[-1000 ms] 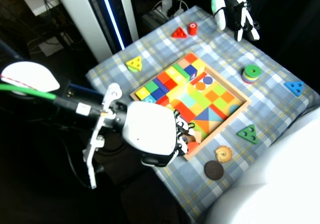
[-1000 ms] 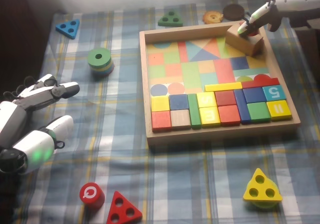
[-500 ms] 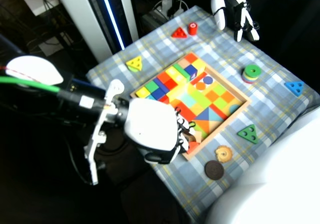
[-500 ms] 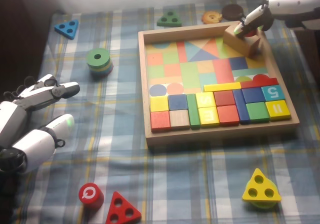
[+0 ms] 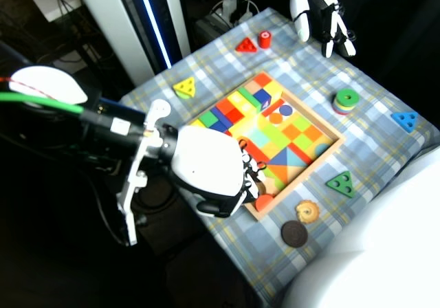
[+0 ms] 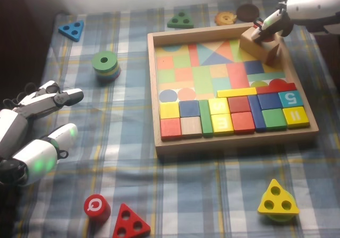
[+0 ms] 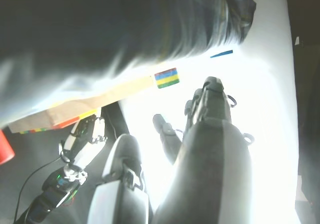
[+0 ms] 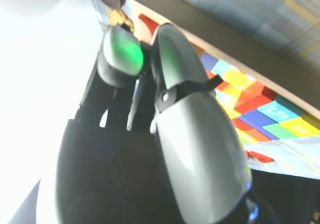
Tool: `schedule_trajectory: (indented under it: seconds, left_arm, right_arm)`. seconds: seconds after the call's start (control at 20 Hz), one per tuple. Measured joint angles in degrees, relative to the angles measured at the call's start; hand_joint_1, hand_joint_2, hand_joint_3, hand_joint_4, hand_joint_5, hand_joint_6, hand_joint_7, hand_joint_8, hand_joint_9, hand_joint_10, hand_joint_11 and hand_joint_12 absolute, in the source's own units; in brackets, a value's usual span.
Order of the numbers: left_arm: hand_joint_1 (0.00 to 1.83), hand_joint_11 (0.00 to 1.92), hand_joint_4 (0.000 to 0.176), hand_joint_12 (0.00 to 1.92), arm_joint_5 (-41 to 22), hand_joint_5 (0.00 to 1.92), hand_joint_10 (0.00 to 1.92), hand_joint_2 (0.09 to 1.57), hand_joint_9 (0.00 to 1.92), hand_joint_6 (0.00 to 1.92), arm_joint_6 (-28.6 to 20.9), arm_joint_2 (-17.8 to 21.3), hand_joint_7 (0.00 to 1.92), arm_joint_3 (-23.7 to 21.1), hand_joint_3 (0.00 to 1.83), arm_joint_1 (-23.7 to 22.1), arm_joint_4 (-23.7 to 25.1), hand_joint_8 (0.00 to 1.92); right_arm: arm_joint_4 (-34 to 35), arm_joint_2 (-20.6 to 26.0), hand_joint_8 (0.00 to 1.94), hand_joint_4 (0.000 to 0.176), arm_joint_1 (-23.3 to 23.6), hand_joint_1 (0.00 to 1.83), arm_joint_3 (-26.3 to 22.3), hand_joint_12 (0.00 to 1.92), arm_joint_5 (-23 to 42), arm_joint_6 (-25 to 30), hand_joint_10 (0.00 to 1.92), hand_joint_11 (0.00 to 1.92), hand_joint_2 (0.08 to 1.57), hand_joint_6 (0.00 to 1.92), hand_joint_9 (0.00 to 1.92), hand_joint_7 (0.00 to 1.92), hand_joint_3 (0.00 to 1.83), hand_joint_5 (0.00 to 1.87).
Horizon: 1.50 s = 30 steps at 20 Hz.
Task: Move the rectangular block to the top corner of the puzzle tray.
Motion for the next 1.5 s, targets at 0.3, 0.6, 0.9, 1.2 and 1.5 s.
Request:
schedule_trajectory:
  seconds: [0.3,0.6,0.9,1.2,1.5]
  left_arm:
    - [0.74,0.00,0.093,0.00,-0.02,0.55,0.00,1.37,0.04,0.00,0.00,0.00,0.11,0.00,0.00,0.00,-0.33,0.00]
    - [0.71,0.00,0.091,0.00,-0.04,0.55,0.00,1.38,0.04,0.00,0.00,-0.07,0.11,0.00,0.00,0.04,-0.61,0.00]
    - [0.72,0.00,0.087,0.00,0.00,0.55,0.00,1.38,0.03,0.00,0.00,-0.07,0.11,0.00,0.00,0.04,-0.52,0.00]
    - [0.74,0.00,0.093,0.00,0.00,0.56,0.00,1.37,0.05,0.00,0.00,-0.07,0.12,0.00,0.00,0.04,-0.55,0.00]
    - [0.71,0.00,0.090,0.00,0.02,0.54,0.00,1.38,0.04,0.00,0.00,-0.07,0.11,0.00,0.00,0.07,-0.72,0.00]
  right_arm:
    - [2.01,0.50,1.94,0.073,1.29,1.50,-0.59,1.92,0.20,-2.71,1.92,1.51,1.22,0.00,1.44,1.27,0.01,0.49]
    - [4.83,2.75,1.94,0.063,2.97,1.53,-2.69,1.92,-0.33,-5.07,1.92,1.50,1.21,0.00,1.44,1.26,0.00,0.49]
    - [4.92,6.27,1.94,0.044,2.95,1.53,-7.96,1.92,-0.13,-5.07,1.92,1.49,1.20,0.00,1.43,1.24,0.00,0.47]
    - [4.83,8.00,1.94,0.047,0.85,1.48,-9.97,1.92,-0.42,-5.18,1.92,1.47,1.21,0.00,1.39,1.19,0.00,0.45]
    - [4.79,6.43,1.94,0.070,-2.10,1.52,-10.29,1.92,-0.11,-5.18,1.92,1.47,1.20,0.00,1.40,1.15,0.00,0.47]
